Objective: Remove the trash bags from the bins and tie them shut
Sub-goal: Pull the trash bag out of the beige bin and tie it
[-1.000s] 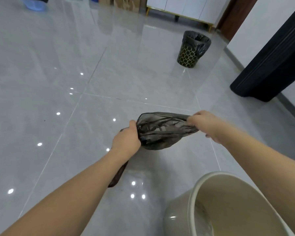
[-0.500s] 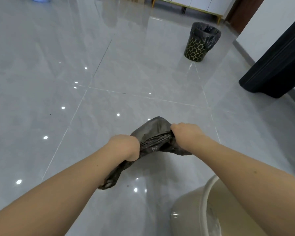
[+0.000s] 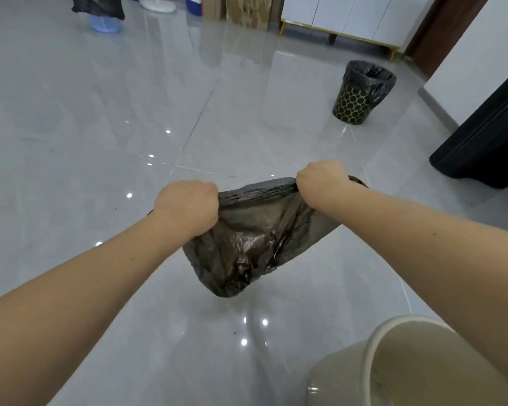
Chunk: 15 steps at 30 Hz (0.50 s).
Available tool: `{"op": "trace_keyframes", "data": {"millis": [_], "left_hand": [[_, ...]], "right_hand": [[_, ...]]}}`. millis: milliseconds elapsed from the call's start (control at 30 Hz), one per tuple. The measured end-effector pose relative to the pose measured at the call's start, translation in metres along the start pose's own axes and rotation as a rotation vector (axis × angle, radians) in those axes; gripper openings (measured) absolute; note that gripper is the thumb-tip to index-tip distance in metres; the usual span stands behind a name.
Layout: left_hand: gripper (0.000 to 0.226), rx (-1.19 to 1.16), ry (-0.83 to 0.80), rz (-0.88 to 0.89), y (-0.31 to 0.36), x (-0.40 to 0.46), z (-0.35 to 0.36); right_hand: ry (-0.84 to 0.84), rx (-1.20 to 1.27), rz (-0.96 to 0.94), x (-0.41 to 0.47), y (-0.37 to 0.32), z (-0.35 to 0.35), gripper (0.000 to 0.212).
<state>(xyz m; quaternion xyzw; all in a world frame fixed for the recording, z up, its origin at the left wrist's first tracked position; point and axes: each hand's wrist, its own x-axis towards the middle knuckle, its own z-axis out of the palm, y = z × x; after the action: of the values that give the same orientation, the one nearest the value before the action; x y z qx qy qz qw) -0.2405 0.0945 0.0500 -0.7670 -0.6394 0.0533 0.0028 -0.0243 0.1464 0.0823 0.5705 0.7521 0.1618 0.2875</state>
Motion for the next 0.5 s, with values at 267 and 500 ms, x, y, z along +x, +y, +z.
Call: {"op": "trace_keyframes", "data": {"millis": [267, 500], "left_hand": [[0.039, 0.223, -1.076, 0.053, 0.048, -0.06, 0.043], [0.025, -0.113, -0.925, -0.069, 0.034, -0.037, 0.06]], "right_hand": [[-0.946, 0.279, -0.052, -0.037, -0.054, 0.046, 0.043], [-1.368, 0.566, -0.084, -0.043, -0.037, 0.083, 0.058]]}}
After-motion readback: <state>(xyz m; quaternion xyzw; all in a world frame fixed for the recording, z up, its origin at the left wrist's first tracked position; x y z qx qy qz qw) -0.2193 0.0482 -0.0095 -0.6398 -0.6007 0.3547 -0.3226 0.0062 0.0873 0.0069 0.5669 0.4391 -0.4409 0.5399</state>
